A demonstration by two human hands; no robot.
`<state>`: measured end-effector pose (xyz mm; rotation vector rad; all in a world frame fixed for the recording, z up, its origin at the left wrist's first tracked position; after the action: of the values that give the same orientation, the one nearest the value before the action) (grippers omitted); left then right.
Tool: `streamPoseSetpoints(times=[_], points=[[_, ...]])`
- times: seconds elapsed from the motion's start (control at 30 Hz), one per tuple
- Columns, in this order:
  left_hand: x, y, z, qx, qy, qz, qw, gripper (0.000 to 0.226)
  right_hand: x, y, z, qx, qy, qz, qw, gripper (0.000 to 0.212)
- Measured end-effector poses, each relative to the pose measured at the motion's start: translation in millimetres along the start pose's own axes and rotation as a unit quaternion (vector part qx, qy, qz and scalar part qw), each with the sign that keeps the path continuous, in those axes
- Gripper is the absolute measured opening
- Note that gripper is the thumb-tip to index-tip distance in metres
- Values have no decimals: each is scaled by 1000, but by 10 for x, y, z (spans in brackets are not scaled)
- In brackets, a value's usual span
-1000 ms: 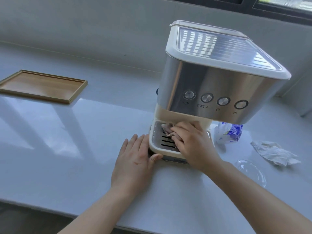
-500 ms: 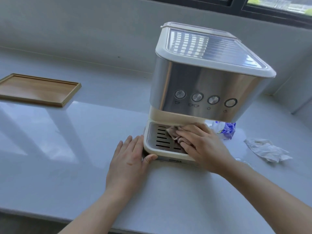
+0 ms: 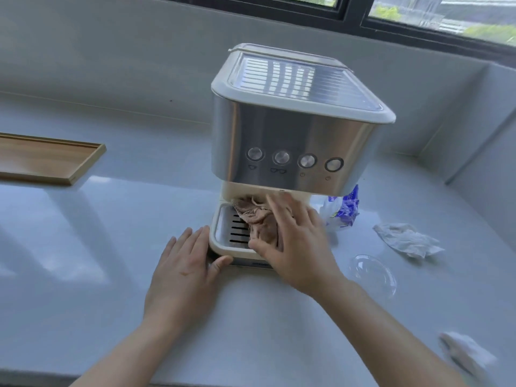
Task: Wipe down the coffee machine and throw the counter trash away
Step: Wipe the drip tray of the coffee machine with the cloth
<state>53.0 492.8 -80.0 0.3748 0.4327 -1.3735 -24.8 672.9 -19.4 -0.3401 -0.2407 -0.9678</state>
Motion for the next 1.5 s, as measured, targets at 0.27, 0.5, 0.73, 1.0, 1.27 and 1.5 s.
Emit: streamPoseSetpoints(times=[0.27,0.5,0.73,1.0,1.27,1.5], points=[[-9,18,2,0,4,2,1000,71,-114,284,18,-126,69,-65,987,11],[-256,-74,348,-53,238,-14,970,86,-267,63,-35,-88,-208,-13,974,20],[-1077,-423,246,-31,-98,-253,962,48,-287,359,-164,-102,-43,4,994,49],[-969,-609,317,4,-78,-250,965,24,-221,376,-219,-102,75,6,992,46],[-692,-564,354,-12,-47,-216,975,44,-192,363,-222,-85,71,-14,994,46],[-493,-61,333,-57,68,-211,973,35,-205,368,-216,-84,62,-19,994,46]])
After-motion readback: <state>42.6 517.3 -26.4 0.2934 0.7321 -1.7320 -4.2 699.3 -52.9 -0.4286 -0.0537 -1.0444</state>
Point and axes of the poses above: each hand's wrist, its own y-axis away from the middle knuckle, its own z-axis out of the back of the hand, x = y × z, the point moved 6 cm from there along -y, towards the middle knuckle, and after that the axes turned 11 degrees about x, right-handed, at the moved point
